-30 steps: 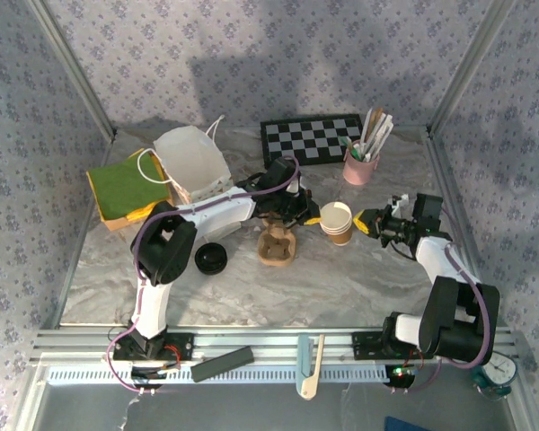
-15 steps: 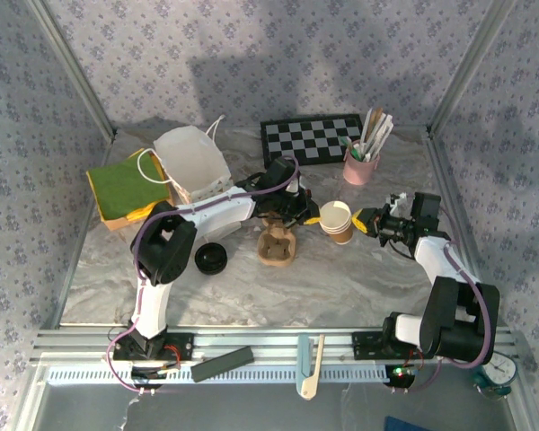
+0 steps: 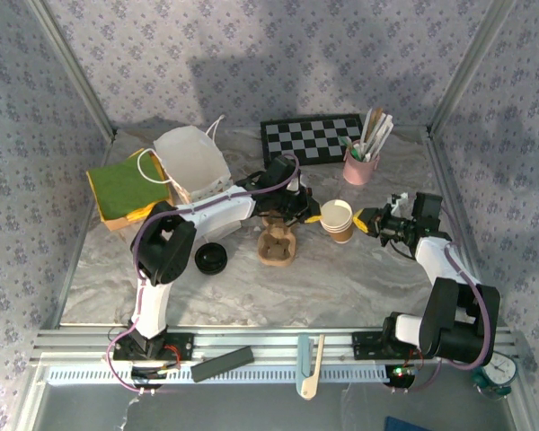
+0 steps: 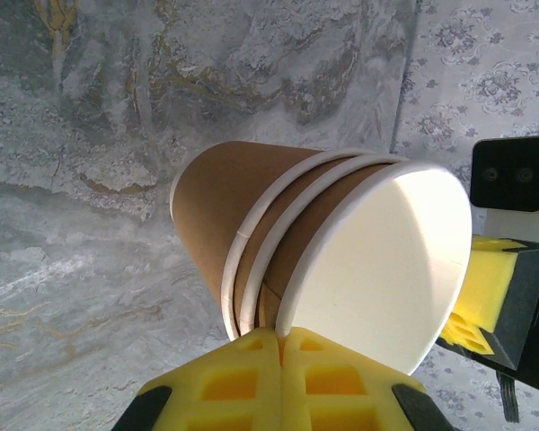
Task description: Pack the takeout coffee
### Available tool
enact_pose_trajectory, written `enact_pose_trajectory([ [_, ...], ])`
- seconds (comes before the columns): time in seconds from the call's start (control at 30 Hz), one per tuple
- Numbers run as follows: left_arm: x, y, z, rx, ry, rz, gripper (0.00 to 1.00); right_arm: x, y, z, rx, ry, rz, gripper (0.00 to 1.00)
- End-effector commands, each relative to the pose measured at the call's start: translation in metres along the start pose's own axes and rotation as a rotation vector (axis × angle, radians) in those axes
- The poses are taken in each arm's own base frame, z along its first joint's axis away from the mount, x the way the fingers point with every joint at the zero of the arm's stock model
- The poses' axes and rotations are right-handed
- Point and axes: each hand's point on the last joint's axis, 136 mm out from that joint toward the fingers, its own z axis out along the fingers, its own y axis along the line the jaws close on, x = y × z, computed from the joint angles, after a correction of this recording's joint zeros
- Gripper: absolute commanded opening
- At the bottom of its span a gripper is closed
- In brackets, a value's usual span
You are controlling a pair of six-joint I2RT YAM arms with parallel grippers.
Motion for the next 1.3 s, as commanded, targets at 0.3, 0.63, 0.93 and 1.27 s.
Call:
enact_pose_trajectory([
  [0.3, 0.002, -0.016, -0.001, 0.037, 0.018, 0.045, 0.00, -0.004, 0.016, -0.006, -0.016, -0.016, -0.024, 0.00],
  [0.63, 0.001, -0.016, 0.000, 0.035, 0.019, 0.042, 0.00, -0.004, 0.013, -0.007, -0.005, -0.021, -0.019, 0.00],
  [0.93, 0.001, -0.019, -0.001, 0.041, 0.019, 0.047, 0.00, -0.007, 0.006, -0.010, 0.034, -0.044, -0.018, 0.00],
  [1.27, 0.001, -0.017, 0.000, 0.040, 0.022, 0.045, 0.00, -0.005, 0.019, -0.012, -0.001, -0.041, -0.050, 0.00],
])
